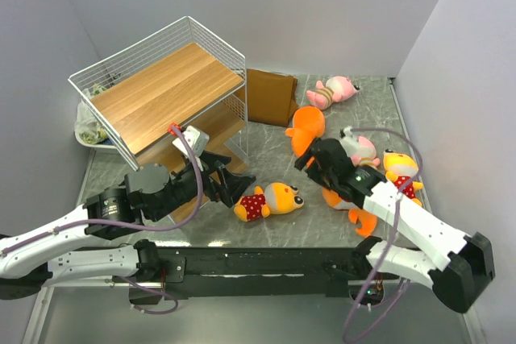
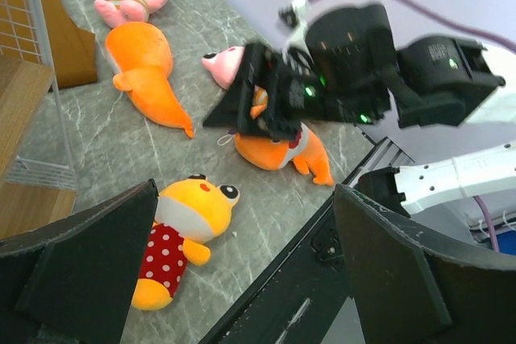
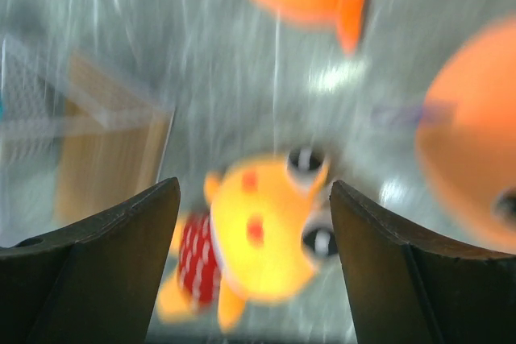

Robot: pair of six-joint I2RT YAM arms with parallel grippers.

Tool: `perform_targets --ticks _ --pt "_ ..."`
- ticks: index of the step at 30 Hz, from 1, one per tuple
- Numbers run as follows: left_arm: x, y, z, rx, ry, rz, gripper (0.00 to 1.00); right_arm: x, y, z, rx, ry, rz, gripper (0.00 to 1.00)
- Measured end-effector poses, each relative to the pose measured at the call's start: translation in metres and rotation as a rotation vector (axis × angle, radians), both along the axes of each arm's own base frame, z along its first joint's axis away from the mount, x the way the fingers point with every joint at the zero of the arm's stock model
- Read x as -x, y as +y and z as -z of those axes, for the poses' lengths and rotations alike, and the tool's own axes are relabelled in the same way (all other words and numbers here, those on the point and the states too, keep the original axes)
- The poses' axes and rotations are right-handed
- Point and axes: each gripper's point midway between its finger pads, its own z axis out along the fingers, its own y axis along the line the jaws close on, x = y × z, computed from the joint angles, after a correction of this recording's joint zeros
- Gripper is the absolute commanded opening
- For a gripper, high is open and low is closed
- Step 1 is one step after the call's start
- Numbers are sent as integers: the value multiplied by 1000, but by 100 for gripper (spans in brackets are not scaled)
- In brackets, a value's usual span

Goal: Place and organize the stuffed toys onto the shelf

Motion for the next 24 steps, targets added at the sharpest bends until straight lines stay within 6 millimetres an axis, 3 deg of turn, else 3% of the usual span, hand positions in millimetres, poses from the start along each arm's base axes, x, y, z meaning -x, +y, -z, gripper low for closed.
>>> perform_targets --ticks 5,8,14,20,24 --pt "4 0 -2 16 8 17 96 -56 -18 -27 232 -171 19 80" --pt "7 2 -3 30 15 27 96 -83 -28 -24 337 -206 -21 80" --pt "9 5 -5 43 17 31 97 -119 -35 19 474 -152 -175 77" --pt "9 4 -4 38 19 35 96 -145 -12 57 534 -94 -355 72" --pt "12 2 -4 37 16 52 97 -158 -6 79 570 -53 -394 59"
